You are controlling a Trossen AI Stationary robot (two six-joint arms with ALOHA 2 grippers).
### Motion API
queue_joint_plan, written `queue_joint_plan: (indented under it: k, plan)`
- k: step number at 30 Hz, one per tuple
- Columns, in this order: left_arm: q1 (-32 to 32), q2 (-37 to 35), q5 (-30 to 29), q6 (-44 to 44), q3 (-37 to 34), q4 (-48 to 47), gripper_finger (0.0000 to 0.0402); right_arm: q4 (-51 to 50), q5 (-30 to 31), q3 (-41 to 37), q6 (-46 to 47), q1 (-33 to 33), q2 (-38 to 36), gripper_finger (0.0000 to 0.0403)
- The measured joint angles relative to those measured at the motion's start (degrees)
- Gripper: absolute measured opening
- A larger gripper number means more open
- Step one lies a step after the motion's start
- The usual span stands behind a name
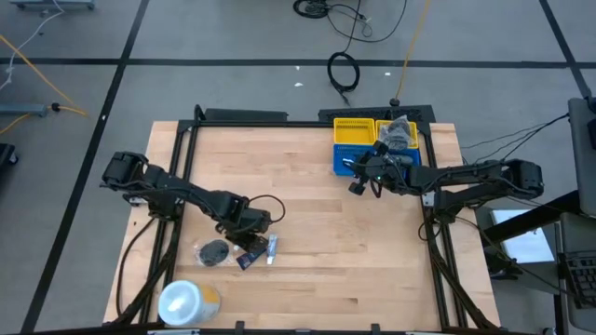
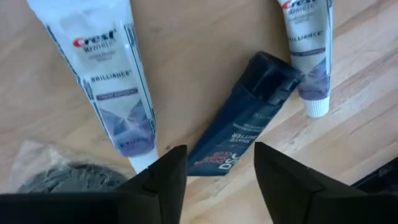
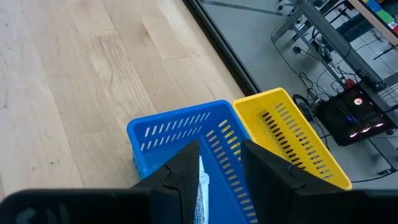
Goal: Pick & Place Travel size toiletries
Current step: Put the white toothpaste into the left blue basket
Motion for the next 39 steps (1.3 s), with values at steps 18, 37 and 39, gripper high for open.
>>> queue_joint_plan:
  k: [18,37,39]
  plan:
    - [-0.3,0.0,1.2,-2.7,0.0,-6.4,0.0199,0.0,0.0,0.0,1.1,0.0,0.0,0.0114]
    - [-4.0,0.0,-8.1,-3.9,-0.1,-10.7,0.0198,0.0,0.0,0.0,1.1,0.0,0.0,0.0114]
    - [-4.2,0.0,-8.7,-4.0,-0.1,-10.7,0.0198,0.0,0.0,0.0,1.1,0.0,0.0,0.0114]
